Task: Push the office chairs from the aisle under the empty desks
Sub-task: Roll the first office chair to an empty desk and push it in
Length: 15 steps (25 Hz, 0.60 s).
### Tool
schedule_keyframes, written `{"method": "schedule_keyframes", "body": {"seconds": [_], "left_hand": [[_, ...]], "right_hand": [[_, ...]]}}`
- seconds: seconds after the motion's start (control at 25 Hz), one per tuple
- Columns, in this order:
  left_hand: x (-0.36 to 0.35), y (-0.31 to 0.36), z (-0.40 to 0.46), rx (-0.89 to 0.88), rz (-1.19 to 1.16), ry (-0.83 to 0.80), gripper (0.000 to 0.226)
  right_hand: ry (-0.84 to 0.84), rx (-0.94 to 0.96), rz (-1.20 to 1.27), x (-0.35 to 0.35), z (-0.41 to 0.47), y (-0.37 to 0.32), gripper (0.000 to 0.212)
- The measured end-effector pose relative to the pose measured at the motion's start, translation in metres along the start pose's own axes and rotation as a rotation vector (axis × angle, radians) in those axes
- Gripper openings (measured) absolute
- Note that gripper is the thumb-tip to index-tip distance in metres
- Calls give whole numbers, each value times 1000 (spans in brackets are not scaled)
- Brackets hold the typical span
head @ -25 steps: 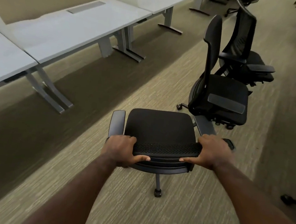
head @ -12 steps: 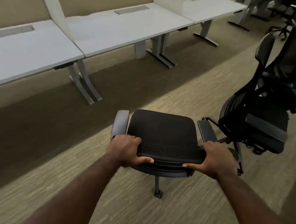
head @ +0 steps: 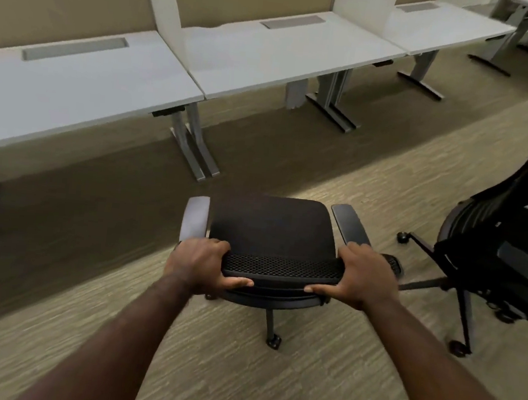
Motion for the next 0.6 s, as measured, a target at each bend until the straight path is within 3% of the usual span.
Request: {"method": "schedule_keyframes", "body": {"seconds": [0.6], "left_hand": [[-11,-93,-25,326,-39,-36,91]], "right_hand": [[-2,295,106,-12,94,-76,90]]}}
Point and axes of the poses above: each hand's wrist, its own z-axis towards the middle knuckle, its own x-axis out of the back of the hand, y = z × x, the point moved 8 cm from there along z, towards the middle knuckle, and after that the axes turned 6 degrees about z, right-handed, at the moved point
